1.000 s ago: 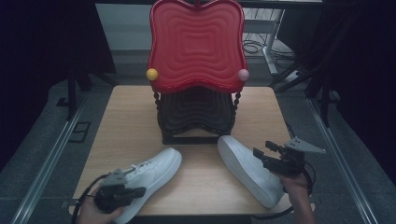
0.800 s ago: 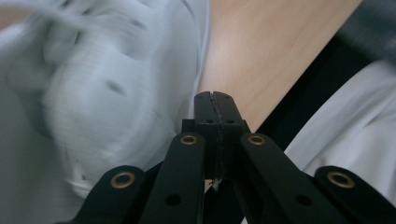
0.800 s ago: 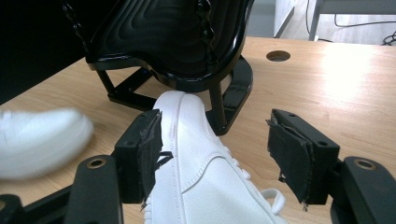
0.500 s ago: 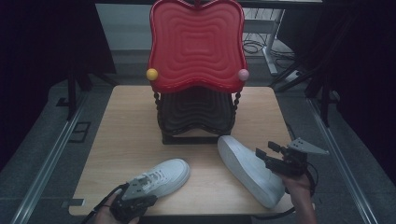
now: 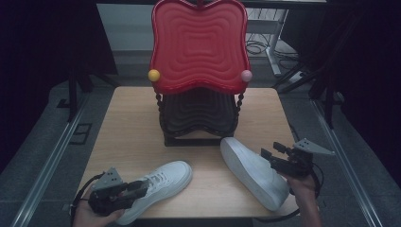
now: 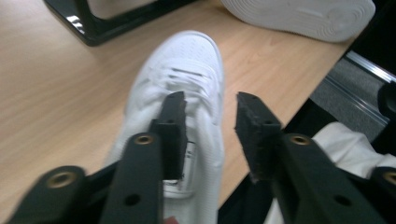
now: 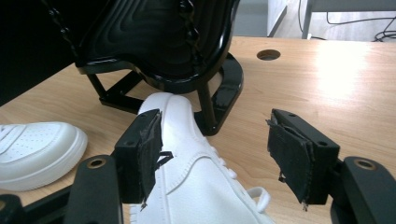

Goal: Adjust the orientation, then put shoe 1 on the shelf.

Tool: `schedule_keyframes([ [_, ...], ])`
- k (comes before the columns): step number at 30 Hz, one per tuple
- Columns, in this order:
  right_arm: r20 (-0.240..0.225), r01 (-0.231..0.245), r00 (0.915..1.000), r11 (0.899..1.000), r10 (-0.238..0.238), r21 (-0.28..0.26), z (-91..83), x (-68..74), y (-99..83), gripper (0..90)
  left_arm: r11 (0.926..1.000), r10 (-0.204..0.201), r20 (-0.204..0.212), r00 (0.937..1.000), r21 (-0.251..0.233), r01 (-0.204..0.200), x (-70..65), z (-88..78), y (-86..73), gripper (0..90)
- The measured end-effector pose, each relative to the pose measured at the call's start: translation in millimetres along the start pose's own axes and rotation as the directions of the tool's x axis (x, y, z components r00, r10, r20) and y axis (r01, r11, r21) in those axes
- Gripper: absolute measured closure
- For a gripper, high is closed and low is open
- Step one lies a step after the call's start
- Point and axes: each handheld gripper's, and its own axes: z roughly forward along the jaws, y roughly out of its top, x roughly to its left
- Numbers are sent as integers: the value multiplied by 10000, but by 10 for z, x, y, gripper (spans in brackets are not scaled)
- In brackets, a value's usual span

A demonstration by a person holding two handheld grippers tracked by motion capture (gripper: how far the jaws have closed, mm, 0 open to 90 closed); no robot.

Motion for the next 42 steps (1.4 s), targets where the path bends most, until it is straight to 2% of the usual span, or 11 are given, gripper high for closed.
schedule_keyframes([
  [1,22,-10,10000,10000,10,48,1,-10,-3,351,10000,-47,-70,10000,-47,46,25,-15,0,606],
  [7,99,-236,9997,9996,234,129,9,-31,-56,352,9992,-358,-612,9975,-185,347,173,-104,-31,472],
  [9,115,-235,9997,9996,233,141,16,-32,-60,351,9986,-469,-761,9960,-266,450,215,-130,-31,462],
  [13,118,-137,9998,9998,135,137,16,-32,-62,352,9982,-480,-1006,9938,-413,440,278,-167,3,413],
  [16,120,-208,9997,9997,206,136,-3,-36,-71,352,9982,-471,-1039,9935,-417,430,293,-169,20,389],
  [21,158,-177,9997,9998,177,-5,-36,-42,-51,352,9991,-416,-1260,9912,-159,399,323,-169,13,378],
  [27,24,-73,10000,10000,73,-24,-15,-1,-25,351,9997,-212,-1602,9869,62,225,374,-206,-91,381],
  [32,-28,27,10000,10000,-27,-16,2,28,-13,351,9995,-87,-1647,9863,287,136,406,-198,-171,384],
  [38,-1,34,10000,10000,-34,5,8,21,-4,351,9973,173,-1699,9853,735,-48,423,-81,-244,389],
  [42,-13,50,10000,10000,-50,6,14,22,-2,351,9897,715,-1567,9851,1342,-505,379,113,-184,393],
])
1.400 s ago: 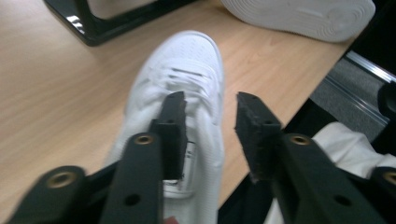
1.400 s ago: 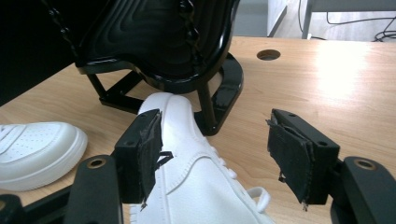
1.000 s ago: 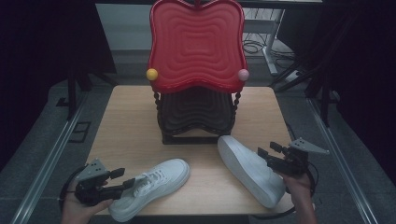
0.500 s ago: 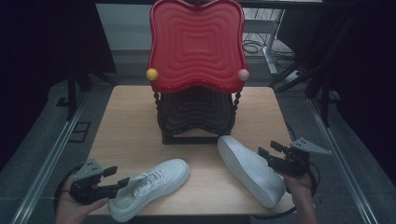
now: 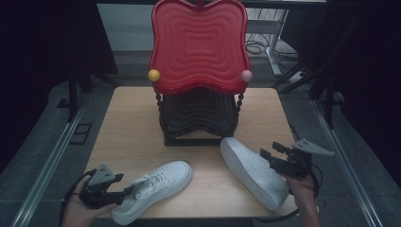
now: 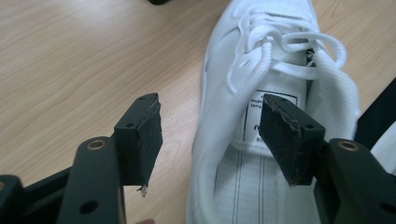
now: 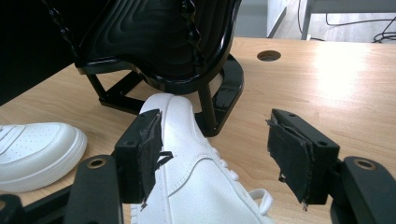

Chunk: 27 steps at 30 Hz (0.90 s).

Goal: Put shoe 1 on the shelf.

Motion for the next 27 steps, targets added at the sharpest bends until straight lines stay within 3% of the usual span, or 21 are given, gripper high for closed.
schedule_keyframes([
  [7,27,21,10000,10000,-21,5,7,-18,-8,351,9959,413,-66,9991,810,-406,-26,308,120,540],
  [9,5,-16,10000,10000,16,19,3,-22,-8,351,9954,401,43,9992,868,-403,-26,342,129,570],
  [12,46,-13,10000,10000,13,6,-8,-35,-10,351,9948,461,221,9987,901,-479,-27,339,136,694],
  [17,60,6,10000,10000,-6,21,-6,-23,-11,351,9894,862,-151,9962,1186,-838,-73,343,173,782],
  [21,56,33,10000,10000,-33,7,-12,-19,-12,351,9959,315,256,9992,838,-335,-10,323,162,806],
  [23,122,-25,9999,10000,26,-79,-32,-32,-11,352,9988,-109,661,9978,479,77,31,292,146,818],
  [27,210,-100,9997,9998,104,-195,-60,-54,-5,353,9970,-699,947,9930,-274,728,105,168,126,820],
])
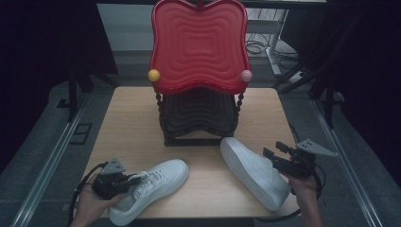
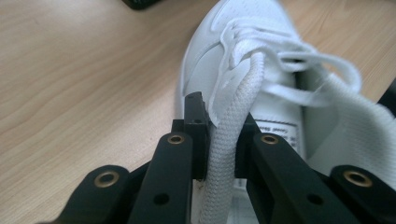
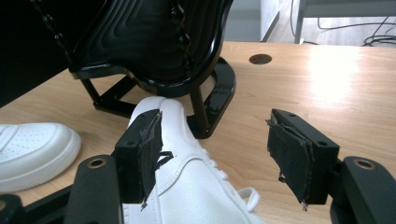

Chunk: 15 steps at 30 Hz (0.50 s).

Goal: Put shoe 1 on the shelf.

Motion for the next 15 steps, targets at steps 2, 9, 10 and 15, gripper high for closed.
schedule_keyframes([
  [2,53,-93,9999,9999,94,-92,-15,-13,4,353,9984,-352,157,9993,-440,359,56,-68,-10,820],
  [9,124,-260,9996,9992,264,-307,-42,-28,13,353,9441,-2022,1363,9698,-2360,2300,325,-374,-89,817],
  [10,132,-248,9996,9992,253,-323,-43,-30,15,353,9288,-2246,1533,9623,-2650,2590,367,-419,-105,817],
  [15,179,-333,9993,9985,340,-426,-45,-42,17,353,8643,-3018,1943,9334,-3575,3539,498,-549,-182,814],
])
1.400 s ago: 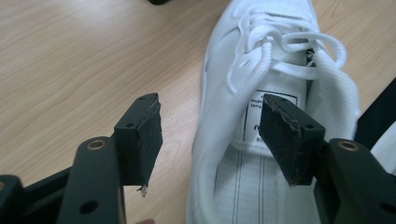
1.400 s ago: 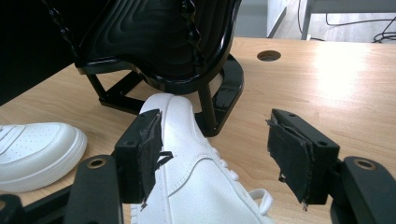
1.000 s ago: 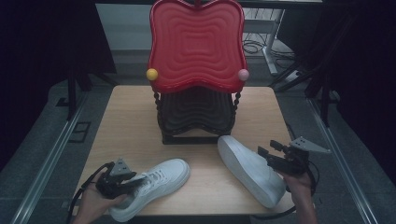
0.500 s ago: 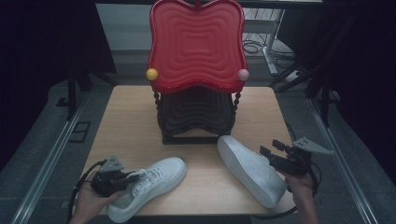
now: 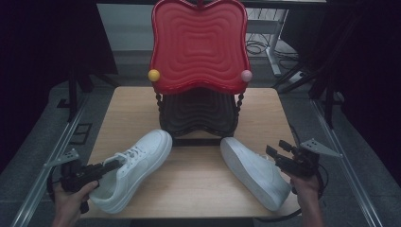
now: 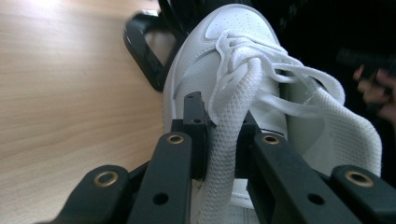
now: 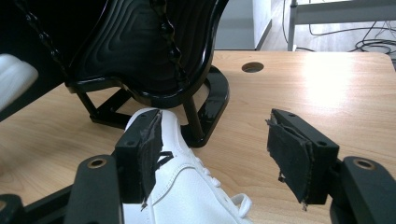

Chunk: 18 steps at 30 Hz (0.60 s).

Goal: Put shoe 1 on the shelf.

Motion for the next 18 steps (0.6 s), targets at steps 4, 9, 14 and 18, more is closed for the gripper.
schedule_keyframes([
  [4,65,-80,9999,9999,80,-90,-5,-11,-2,354,9970,-446,1,9990,-630,446,74,-115,16,814],
  [9,100,-244,9996,9995,247,-208,-20,-31,-1,354,9869,-826,108,9965,-1380,833,144,-277,48,814],
  [14,107,-321,9994,9992,324,-231,-9,-29,-8,354,9750,-1013,206,9946,-1967,1034,155,-370,63,813],
  [18,76,-287,9996,9993,289,-219,-11,-24,-6,355,9676,-1145,199,9932,-2244,1160,191,-400,81,814],
])
